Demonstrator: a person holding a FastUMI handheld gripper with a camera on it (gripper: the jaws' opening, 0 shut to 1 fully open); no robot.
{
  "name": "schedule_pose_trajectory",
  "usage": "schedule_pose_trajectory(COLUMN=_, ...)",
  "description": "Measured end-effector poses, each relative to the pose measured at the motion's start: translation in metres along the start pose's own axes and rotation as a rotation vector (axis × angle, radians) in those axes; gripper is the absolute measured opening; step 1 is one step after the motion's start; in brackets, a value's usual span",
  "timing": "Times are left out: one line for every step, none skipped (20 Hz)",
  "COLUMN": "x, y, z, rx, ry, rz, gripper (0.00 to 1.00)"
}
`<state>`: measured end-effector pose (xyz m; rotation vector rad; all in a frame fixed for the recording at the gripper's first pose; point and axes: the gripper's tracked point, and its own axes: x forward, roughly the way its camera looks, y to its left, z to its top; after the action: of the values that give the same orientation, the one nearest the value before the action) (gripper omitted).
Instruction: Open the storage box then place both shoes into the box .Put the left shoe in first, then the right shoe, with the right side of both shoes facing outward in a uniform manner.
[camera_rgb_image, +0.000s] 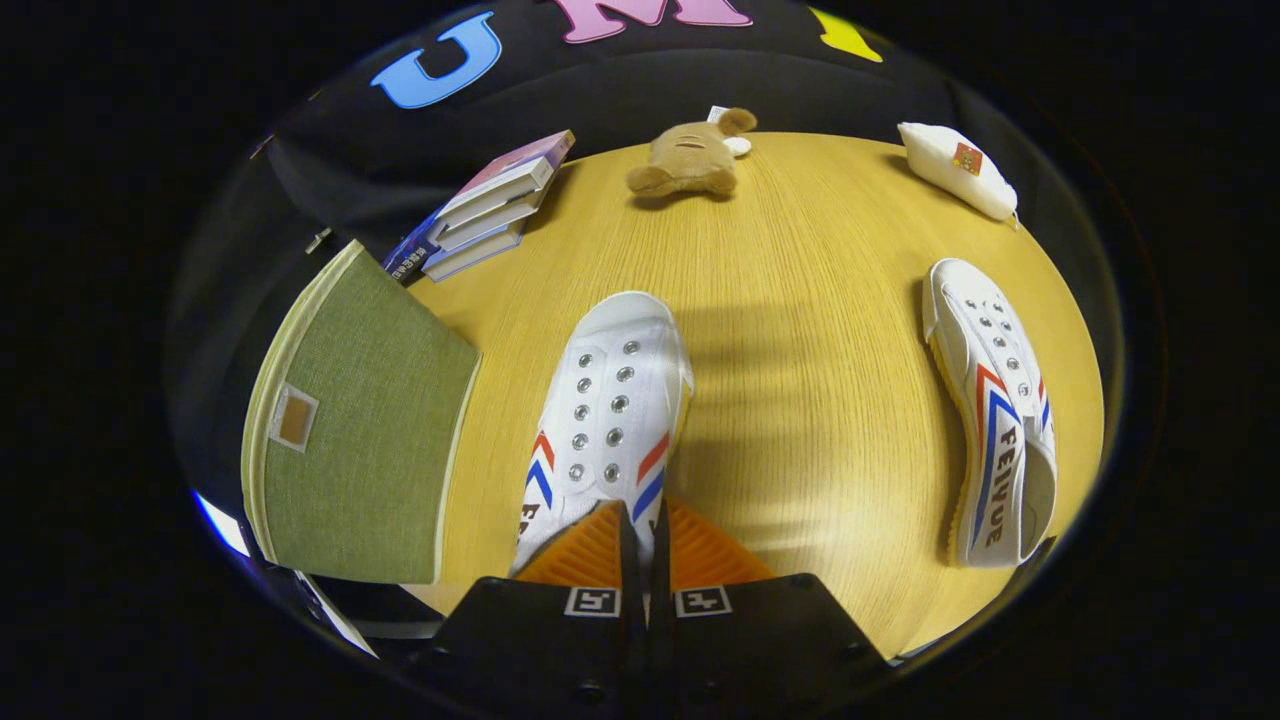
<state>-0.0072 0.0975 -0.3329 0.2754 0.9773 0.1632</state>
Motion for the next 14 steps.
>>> schedule_pose_trajectory(x=-0.005, y=0.004, z=0.004, rx=0.012, ry=-0.015, rz=0.005, gripper=0.05)
schedule_pose_trajectory(x=-0.011, y=0.007, z=0.007, rx=0.024, ry=-0.025, rz=0.013, gripper=0.05)
schedule_pose_trajectory(x=-0.019, y=0.009, z=0.012, rx=0.034, ry=-0.035, rz=0.019, gripper=0.05)
schedule_pose_trajectory(x=-0.026, y=0.011, z=0.017, rx=0.038, ry=-0.044, rz=0.021, gripper=0.05)
schedule_pose_trajectory(x=-0.036, y=0.015, z=0.024, rx=0.035, ry=-0.057, rz=0.024, gripper=0.05)
schedule_pose_trajectory(x=-0.047, y=0.019, z=0.031, rx=0.032, ry=-0.070, rz=0.025, gripper=0.05)
schedule_pose_trajectory(x=-0.058, y=0.024, z=0.040, rx=0.034, ry=-0.085, rz=0.030, gripper=0.05)
schedule_pose_trajectory(x=-0.067, y=0.031, z=0.047, rx=0.033, ry=-0.091, rz=0.039, gripper=0.05)
schedule_pose_trajectory(x=-0.076, y=0.038, z=0.053, rx=0.038, ry=-0.092, rz=0.042, gripper=0.05)
schedule_pose_trajectory(x=-0.084, y=0.045, z=0.058, rx=0.037, ry=-0.096, rz=0.044, gripper=0.05)
schedule_pose_trajectory(x=-0.092, y=0.053, z=0.065, rx=0.029, ry=-0.105, rz=0.044, gripper=0.05)
schedule_pose_trajectory(x=-0.099, y=0.062, z=0.072, rx=0.016, ry=-0.117, rz=0.050, gripper=0.05)
schedule_pose_trajectory(x=-0.106, y=0.075, z=0.077, rx=0.004, ry=-0.126, rz=0.065, gripper=0.05)
schedule_pose_trajectory(x=-0.112, y=0.089, z=0.081, rx=-0.006, ry=-0.130, rz=0.088, gripper=0.05)
